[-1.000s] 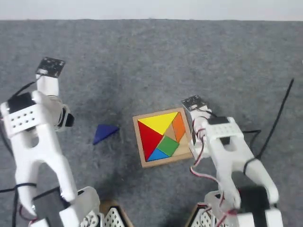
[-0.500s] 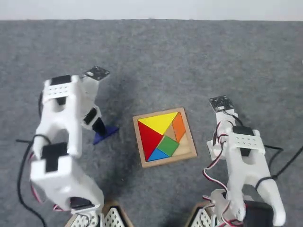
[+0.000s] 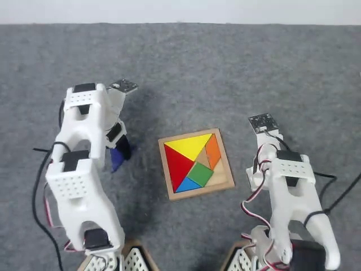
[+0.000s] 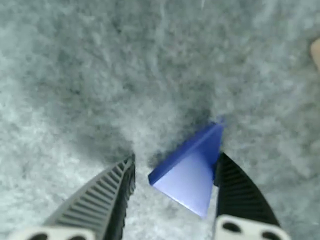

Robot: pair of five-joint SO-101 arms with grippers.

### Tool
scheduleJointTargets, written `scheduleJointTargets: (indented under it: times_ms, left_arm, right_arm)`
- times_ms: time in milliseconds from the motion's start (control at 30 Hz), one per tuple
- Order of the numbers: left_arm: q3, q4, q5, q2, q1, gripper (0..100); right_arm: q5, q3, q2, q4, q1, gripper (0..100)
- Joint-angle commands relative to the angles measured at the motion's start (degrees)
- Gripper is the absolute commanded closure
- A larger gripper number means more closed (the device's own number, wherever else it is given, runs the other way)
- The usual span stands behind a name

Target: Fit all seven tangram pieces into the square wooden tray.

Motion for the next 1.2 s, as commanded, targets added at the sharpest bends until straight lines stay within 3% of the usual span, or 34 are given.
scheduleJointTargets:
  times_ms: [0,333,567,800,967,1167]
  left_arm:
    - [-3.65,0.0,2.02,1.67,2.55,75]
    - [-4.0,2.73,3.87,1.76,2.64,88]
    - [-4.35,2.46,12.22,-4.31,0.79,91]
    - [-4.0,4.92,13.71,-12.48,-4.31,90]
    - [-1.27,9.32,7.74,-18.37,-6.68,81]
    - [11.65,1.14,6.33,-19.25,-4.48,80]
  right_arm:
    - [0.62,-0.26,-0.31,-0.75,0.66,96.8]
    - [0.35,-0.26,-0.22,-1.01,0.75,96.8]
    - [0.35,-0.26,-0.22,-0.75,0.75,96.8]
    - [0.35,-0.26,-0.22,-0.66,0.75,96.8]
    - [0.62,-0.26,-0.22,-0.75,0.75,96.8]
    - [0.62,-0.26,-0.57,-0.66,0.84,96.8]
